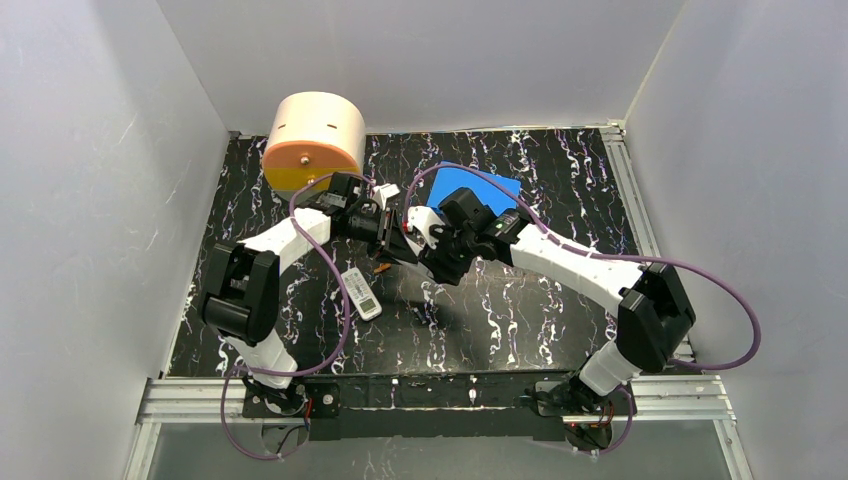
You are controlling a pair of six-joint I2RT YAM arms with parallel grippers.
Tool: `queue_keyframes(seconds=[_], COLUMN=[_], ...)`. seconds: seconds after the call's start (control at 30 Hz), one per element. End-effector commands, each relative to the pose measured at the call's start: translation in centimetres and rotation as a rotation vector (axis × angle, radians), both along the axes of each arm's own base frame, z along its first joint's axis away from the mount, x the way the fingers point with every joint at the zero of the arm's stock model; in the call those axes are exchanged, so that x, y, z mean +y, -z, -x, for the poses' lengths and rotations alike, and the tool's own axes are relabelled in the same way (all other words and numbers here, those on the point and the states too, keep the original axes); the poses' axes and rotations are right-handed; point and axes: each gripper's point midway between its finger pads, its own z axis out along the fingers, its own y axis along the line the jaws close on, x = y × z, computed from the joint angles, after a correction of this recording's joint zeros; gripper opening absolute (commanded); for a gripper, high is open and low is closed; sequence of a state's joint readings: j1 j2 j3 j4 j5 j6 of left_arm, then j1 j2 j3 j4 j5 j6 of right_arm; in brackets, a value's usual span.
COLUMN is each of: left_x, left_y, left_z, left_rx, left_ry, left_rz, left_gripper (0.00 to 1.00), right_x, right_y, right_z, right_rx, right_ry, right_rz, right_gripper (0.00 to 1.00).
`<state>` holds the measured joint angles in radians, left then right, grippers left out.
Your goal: Load the batteries into the remote control
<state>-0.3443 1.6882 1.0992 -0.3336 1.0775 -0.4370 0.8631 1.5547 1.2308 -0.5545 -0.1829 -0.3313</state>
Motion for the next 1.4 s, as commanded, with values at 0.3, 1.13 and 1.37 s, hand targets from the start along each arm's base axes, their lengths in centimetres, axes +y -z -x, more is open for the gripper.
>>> queue_keyframes(seconds=[0.3, 1.13, 1.37], left_x=[-1.5, -2.4, -1.7], left_y=[-4.3, -7.3, -8.4], left_z=[0.5, 2.1, 0.7], left_rx=[-0.048, -0.025, 0.008], left_ry=[0.013, 0.123, 0.128], left_rz=[0.133, 0.249, 0.282], left_gripper=[0.0, 0.0, 0.0], right_x=[1.9, 4.1, 2.4], right_y=[-0.9, -3.7, -1.9], right_z=[0.0, -3.0, -2.7], right_rx=[0.001, -0.058, -0.037], right_ry=[-0.01, 0.116, 0.115], right_rz=[-0.06, -0.144, -0.025], right_gripper=[0.45, 0.52, 0.6])
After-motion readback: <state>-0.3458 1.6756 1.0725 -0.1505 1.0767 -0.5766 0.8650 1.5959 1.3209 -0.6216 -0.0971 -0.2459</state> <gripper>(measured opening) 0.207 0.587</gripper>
